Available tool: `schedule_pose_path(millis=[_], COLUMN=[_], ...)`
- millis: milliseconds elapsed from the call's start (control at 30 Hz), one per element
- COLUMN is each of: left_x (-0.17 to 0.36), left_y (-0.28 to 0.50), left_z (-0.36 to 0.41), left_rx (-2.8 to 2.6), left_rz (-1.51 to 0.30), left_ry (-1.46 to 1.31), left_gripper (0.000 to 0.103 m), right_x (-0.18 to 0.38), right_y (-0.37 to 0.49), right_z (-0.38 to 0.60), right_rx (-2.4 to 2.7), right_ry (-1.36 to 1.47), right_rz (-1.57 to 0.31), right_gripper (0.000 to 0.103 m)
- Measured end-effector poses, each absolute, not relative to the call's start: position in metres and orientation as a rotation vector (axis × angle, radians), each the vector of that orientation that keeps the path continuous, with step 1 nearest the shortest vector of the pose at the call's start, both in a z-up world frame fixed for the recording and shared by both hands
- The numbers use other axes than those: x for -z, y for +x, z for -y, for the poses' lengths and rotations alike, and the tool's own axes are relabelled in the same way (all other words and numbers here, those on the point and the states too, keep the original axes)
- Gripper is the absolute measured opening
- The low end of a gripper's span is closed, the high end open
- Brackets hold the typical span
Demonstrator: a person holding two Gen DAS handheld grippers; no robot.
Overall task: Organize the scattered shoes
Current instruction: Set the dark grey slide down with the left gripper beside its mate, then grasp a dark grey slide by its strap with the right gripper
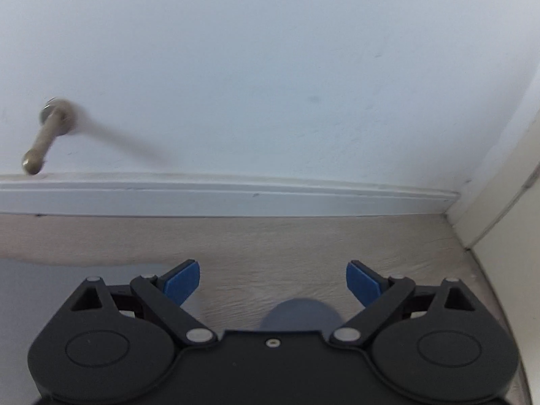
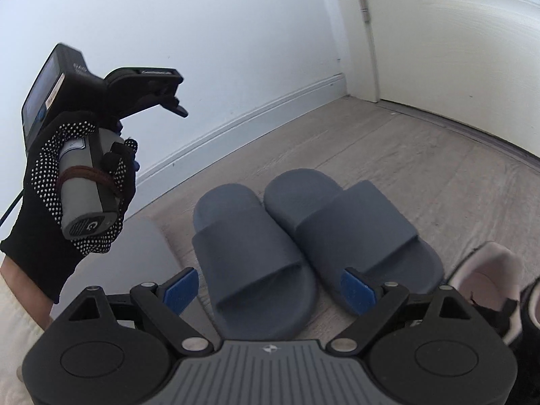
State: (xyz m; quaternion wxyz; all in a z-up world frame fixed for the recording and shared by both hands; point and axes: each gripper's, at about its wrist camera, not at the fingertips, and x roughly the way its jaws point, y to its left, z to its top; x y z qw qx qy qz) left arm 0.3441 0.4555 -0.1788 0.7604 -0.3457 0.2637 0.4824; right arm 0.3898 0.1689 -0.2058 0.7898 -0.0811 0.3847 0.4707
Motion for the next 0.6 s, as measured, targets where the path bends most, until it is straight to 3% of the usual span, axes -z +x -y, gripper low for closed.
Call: schedule_pose_path(millis=[133, 600], left_x=[0.181, 0.177], left_y=[0.326, 0.348], left_z=[-0.472, -0.462], left_rx=[-1.035, -0.984], left_rz=[-0.491, -0.502], left_ry=[-0.83, -0.624], left_gripper=[0.094, 0.095], right_x=[0.223, 0.273], right_y=[0.392, 0.417], right_z=[-0.201, -0.284], right_rx=[-1.097, -1.105], right_ry=[-0.278, -0.513], right_rz=[-0.815, -0.781], right_gripper=[0.092, 0.103])
